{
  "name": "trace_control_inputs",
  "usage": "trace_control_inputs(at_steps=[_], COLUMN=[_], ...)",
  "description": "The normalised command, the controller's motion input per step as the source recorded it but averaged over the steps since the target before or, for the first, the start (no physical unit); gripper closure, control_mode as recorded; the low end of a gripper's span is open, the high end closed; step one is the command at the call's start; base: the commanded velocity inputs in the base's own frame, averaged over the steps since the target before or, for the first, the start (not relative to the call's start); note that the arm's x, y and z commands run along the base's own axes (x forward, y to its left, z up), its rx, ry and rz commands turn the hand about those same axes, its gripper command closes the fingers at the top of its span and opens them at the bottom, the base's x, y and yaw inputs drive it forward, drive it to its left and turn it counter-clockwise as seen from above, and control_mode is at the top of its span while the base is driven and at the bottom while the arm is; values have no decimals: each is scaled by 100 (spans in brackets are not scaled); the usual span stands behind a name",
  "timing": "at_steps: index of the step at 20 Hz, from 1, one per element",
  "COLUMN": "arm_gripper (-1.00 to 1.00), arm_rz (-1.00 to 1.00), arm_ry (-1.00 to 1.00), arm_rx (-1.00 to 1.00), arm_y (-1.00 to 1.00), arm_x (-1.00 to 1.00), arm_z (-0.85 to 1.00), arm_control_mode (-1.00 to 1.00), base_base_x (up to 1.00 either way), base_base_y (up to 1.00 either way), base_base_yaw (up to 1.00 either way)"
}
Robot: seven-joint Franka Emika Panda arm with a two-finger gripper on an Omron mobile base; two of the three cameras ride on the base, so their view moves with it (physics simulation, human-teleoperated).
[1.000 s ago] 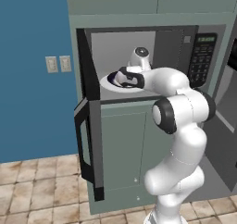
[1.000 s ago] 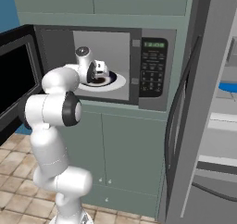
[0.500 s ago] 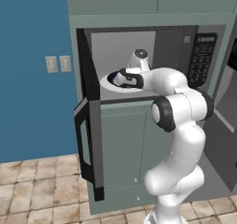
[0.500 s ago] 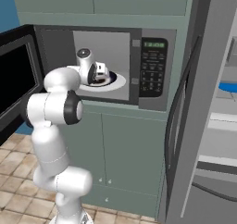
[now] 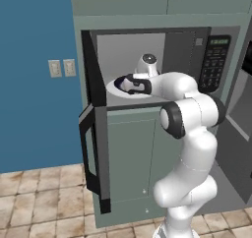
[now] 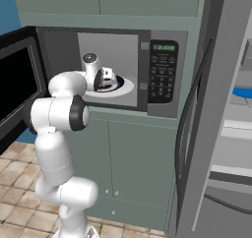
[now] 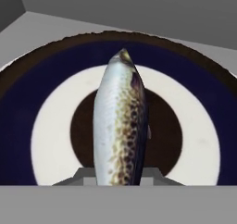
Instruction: Transport the fish from the fridge to the microwave and turn on the microwave.
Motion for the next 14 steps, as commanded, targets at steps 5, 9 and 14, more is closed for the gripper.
trace_control_inputs(at_steps=[5, 9, 14], arm_gripper=[100, 100, 100], arm_rz=[2, 2, 2], arm_ry=[0, 0, 1], arm_rx=[0, 0, 0], arm_y=[0, 0, -1], arm_x=[6, 9, 13], arm_z=[-5, -4, -3], arm_control_mode=[-100, -100, -100], base_base_x=[0, 0, 0], base_base_y=[0, 0, 0], base_base_yaw=[0, 0, 0])
